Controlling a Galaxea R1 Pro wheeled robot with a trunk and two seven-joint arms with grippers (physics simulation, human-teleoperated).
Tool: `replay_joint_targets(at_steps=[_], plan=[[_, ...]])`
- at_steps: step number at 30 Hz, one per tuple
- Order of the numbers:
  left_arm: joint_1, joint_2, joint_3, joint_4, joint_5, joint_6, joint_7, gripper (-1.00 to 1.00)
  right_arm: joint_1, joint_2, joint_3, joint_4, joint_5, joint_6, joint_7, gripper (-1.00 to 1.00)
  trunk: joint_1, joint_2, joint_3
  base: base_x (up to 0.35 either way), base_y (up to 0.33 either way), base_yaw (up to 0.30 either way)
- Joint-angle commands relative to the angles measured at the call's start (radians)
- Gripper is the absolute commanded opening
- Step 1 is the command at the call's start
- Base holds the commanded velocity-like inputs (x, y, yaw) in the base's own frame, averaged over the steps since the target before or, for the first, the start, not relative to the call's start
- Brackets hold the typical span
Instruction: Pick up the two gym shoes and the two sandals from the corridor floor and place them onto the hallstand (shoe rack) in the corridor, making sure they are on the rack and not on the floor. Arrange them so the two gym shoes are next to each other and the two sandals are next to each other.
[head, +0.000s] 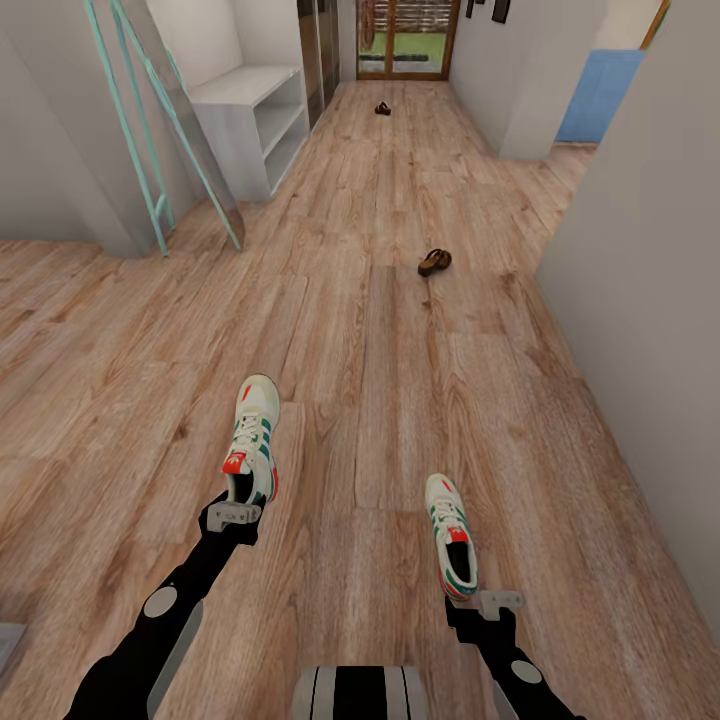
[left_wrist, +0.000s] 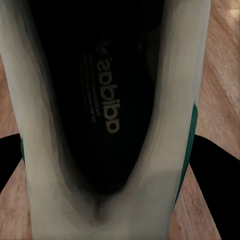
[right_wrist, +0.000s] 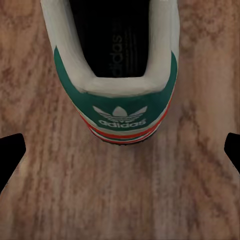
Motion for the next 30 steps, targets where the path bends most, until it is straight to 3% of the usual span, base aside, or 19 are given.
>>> replay_joint_targets(at_steps=[1, 30], plan=[[0.0, 0.001, -0.002, 0.001, 0.01, -0.001, -0.003, -1.0, 0.0, 0.001, -0.005, 0.001, 0.003, -0.003, 0.0, 1.0, 0.0, 0.0, -0.001, 0.009, 0.0, 0.0], [0.0, 0.001, -0.002, 0.001, 0.01, -0.008, -0.005, -1.0, 0.0, 0.001, -0.005, 0.0, 0.003, -0.003, 0.0, 1.0, 0.0, 0.0, -0.001, 0.07, 0.0, 0.0]])
